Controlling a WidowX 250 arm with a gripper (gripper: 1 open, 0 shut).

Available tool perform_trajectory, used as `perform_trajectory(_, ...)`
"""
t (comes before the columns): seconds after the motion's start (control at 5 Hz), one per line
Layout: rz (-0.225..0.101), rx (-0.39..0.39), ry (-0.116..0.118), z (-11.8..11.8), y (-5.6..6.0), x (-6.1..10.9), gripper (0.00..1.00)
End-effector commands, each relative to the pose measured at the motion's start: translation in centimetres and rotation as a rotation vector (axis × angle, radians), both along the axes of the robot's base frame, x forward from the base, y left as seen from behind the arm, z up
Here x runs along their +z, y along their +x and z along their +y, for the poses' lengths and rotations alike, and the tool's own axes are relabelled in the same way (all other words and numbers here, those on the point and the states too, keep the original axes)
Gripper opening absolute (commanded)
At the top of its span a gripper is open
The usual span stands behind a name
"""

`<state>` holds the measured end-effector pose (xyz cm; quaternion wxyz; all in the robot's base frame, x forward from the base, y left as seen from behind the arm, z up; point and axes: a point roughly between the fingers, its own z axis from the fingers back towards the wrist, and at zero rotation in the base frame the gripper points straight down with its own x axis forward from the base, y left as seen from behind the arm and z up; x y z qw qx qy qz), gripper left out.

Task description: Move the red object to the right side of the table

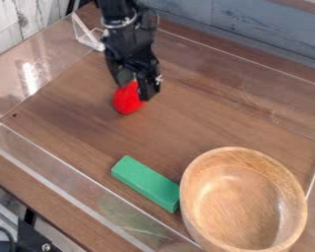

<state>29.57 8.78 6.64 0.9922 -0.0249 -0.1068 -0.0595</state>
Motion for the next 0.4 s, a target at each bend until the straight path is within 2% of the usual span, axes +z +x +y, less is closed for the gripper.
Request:
perform_trajectory(0.0, -0.051, 0.087, 0.010, 1.09, 0.26, 1.67, 1.00)
perform_trajectory(0.2, -0.057, 0.106, 0.009, 2.00, 0.12, 1.07, 1.00)
